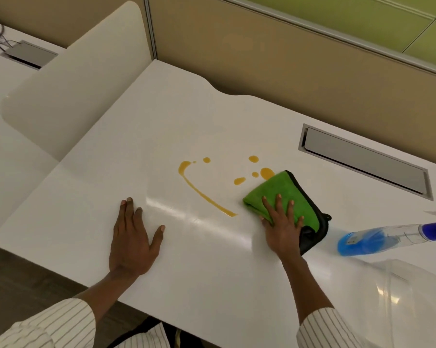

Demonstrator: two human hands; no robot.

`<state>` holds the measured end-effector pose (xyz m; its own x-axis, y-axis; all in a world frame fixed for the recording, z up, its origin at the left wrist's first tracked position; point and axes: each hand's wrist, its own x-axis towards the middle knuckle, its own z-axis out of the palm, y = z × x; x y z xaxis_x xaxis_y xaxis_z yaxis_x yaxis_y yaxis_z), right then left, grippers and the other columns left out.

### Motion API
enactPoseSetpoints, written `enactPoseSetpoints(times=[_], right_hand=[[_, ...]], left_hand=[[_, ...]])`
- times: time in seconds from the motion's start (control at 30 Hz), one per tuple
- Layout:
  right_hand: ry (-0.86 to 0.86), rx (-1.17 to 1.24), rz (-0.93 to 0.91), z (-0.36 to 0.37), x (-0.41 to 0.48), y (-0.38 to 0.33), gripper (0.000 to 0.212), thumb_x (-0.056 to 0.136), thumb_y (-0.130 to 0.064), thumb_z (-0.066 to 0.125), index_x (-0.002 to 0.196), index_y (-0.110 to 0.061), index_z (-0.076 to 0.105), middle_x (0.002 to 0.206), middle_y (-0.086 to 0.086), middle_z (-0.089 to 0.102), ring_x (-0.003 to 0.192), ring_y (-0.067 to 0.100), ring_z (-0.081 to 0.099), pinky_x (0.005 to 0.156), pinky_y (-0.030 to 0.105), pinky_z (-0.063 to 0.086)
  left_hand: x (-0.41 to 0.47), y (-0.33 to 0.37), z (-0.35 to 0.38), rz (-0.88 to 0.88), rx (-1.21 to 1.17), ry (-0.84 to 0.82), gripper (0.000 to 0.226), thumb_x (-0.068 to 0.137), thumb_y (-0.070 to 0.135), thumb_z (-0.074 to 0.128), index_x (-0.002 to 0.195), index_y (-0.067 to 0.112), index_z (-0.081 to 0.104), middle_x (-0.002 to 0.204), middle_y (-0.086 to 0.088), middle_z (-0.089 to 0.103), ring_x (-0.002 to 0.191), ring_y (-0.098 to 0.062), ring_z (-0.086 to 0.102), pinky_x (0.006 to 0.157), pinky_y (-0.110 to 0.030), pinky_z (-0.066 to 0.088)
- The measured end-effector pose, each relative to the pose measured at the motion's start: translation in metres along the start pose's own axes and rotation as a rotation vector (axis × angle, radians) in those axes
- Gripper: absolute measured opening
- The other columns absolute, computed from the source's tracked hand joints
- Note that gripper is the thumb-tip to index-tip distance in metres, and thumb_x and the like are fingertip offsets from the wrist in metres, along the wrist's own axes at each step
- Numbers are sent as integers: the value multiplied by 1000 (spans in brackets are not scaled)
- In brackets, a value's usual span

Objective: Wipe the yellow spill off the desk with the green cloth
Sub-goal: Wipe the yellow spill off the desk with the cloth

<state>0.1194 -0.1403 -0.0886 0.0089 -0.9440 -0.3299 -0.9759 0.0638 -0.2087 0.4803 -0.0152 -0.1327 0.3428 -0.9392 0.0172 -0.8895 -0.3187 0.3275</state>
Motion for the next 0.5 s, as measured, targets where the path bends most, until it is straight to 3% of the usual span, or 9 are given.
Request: enactPoseSetpoints(times=[0.17, 0.3, 0.5], right_hand=[[29, -3, -72, 21, -58, 7, 63, 109, -36, 47, 163, -47, 17, 177, -6, 0, 164, 30, -9, 129, 64, 3], [31, 74, -30, 17, -50, 25, 62, 108, -30, 50, 163, -45, 24, 177, -7, 4, 164, 27, -8, 129, 64, 1], [42, 48, 11, -4, 20, 11, 57, 110, -46, 40, 164, -45, 20, 178, -2, 4, 164, 33, -7, 127, 70, -1]], left_hand=[[1, -3, 5, 0, -11, 21, 89, 101, 69, 41, 156, 0, 41, 179, -21, 23, 170, -35, 18, 128, -57, 38], [2, -4, 8, 4, -5, 38, 88, 101, 69, 42, 155, 0, 42, 178, -21, 25, 169, -36, 20, 128, -57, 38], [1, -4, 9, 8, -14, 50, 87, 100, 68, 44, 154, -1, 44, 178, -22, 27, 169, -37, 21, 127, -58, 37]])
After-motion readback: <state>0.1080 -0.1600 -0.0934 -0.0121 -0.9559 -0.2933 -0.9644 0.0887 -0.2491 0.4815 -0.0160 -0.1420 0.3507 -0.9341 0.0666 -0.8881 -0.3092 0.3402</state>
